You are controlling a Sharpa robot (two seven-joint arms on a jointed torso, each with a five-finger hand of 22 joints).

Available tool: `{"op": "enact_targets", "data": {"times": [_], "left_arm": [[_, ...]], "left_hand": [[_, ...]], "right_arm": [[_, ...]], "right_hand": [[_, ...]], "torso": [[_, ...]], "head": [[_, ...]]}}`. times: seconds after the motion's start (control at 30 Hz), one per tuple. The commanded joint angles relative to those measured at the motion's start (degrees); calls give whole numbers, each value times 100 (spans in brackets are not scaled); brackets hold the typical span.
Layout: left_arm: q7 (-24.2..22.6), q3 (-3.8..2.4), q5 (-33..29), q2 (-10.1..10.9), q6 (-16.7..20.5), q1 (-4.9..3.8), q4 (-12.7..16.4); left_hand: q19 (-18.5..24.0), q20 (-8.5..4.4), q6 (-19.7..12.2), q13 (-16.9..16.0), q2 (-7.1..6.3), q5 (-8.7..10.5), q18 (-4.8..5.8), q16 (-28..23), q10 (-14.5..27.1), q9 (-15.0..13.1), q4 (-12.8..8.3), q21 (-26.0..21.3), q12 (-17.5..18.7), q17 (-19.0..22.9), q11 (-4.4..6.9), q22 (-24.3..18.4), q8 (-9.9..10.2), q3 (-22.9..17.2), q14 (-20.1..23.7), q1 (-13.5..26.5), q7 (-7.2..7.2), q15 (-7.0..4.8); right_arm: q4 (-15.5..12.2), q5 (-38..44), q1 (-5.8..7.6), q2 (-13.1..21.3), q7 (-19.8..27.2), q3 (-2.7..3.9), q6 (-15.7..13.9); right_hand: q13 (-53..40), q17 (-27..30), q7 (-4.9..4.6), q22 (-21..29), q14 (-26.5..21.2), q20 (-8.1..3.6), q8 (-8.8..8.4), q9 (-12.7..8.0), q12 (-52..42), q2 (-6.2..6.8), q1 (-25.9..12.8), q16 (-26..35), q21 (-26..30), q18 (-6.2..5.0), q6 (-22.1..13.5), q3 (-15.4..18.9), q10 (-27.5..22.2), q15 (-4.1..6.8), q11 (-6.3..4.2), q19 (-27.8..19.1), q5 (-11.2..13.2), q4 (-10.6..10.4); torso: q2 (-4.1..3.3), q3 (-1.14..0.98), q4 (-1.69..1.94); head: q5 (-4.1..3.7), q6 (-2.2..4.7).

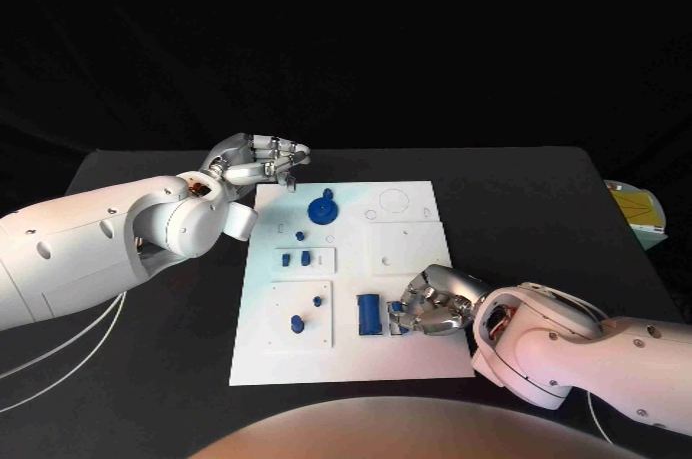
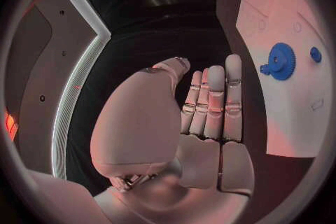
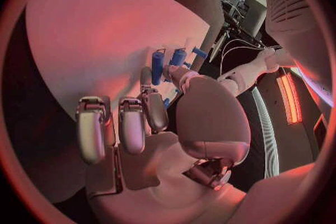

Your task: Assemble the parts on the task board

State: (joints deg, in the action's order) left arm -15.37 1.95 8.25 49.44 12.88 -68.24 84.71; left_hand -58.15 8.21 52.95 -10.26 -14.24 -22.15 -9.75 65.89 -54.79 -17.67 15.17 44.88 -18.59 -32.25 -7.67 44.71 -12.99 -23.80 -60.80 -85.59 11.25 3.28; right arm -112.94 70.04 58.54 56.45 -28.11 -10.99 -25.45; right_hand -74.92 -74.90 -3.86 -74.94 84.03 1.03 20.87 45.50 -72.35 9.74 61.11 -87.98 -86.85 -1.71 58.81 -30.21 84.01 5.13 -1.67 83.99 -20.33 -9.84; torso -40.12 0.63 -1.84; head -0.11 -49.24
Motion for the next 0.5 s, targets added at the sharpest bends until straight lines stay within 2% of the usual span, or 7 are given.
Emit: {"op": "enact_targets", "data": {"times": [0.03,0.1,0.17,0.23,0.27,0.33,0.5], "left_arm": [[-29,-4,-28,-5,-89,-3,18],[-29,-4,-28,-4,-89,-3,18],[-28,-4,-28,-3,-89,-3,19],[-27,-4,-28,-2,-89,-3,19],[-26,-4,-28,-1,-88,-3,19],[-25,-4,-28,-1,-87,-3,18],[-22,-4,-28,1,-87,-3,16]], "left_hand": [[3,29,-55,-9,35,-9,-78,26,39,-6,0,-38,-13,8,-5,4,-21,39,39,1,-4,6],[3,29,-55,-9,35,-9,-78,26,39,-6,0,-38,-13,8,-5,4,-21,39,39,1,-4,6],[3,29,-55,-9,35,-9,-78,26,39,-6,0,-38,-13,8,-5,4,-21,39,39,1,-4,6],[2,29,-62,-15,42,-11,-77,39,65,-13,-6,-36,-39,14,-7,9,-32,38,46,-12,-1,7],[2,29,-62,-15,42,-11,-77,39,65,-13,-6,-36,-39,14,-7,9,-32,38,46,-12,-1,7],[2,29,-62,-15,45,-12,-77,40,67,-14,-6,-35,-42,14,-7,10,-33,37,47,-13,-1,7],[2,29,-63,-16,48,-13,-77,41,69,-15,-6,-35,-44,15,-7,10,-34,35,47,-15,-2,7]], "right_arm": [[15,87,-17,-26,-70,-9,118],[23,104,-17,-35,-78,-9,116],[29,120,-17,-43,-82,-9,110],[32,137,-17,-53,-80,-9,106],[33,143,-17,-56,-78,-9,106],[33,152,-17,-62,-72,-9,107],[29,162,-17,-65,-62,-9,116]], "right_hand": [[-515,-1063,168,-1374,508,-42,4,-12,-31,18,-79,-17,-29,105,207,62,50,42,-33,518,109,-60],[-519,-1058,169,-1375,507,-43,7,-20,-34,23,-112,-15,-29,105,214,119,53,43,-34,518,224,-128],[-523,-1058,168,-1374,507,-43,9,-33,-35,40,-150,-14,-24,104,221,212,55,41,-32,518,508,-232],[-522,-1058,165,-1372,507,-43,8,-43,-29,52,-158,-14,-18,103,221,264,53,40,-29,516,647,-289],[-522,-1056,163,-1372,507,-43,7,-46,-28,59,-164,-13,-18,103,221,283,53,40,-28,516,663,-309],[-525,-1053,165,-1372,506,-45,13,-54,-26,98,-143,-11,-14,102,227,399,54,42,-30,516,401,-379],[-526,-1059,161,-1373,507,-45,14,-59,-23,125,-157,-13,-16,103,228,477,53,40,-27,516,379,-427]], "torso": [[-2,3,2],[-3,2,1],[-2,1,0],[-2,0,0],[-2,-1,0],[-2,-1,1],[2,0,-3]], "head": [[5,7],[6,4],[8,-1],[9,-2],[10,-2],[12,-1],[16,-13]]}}
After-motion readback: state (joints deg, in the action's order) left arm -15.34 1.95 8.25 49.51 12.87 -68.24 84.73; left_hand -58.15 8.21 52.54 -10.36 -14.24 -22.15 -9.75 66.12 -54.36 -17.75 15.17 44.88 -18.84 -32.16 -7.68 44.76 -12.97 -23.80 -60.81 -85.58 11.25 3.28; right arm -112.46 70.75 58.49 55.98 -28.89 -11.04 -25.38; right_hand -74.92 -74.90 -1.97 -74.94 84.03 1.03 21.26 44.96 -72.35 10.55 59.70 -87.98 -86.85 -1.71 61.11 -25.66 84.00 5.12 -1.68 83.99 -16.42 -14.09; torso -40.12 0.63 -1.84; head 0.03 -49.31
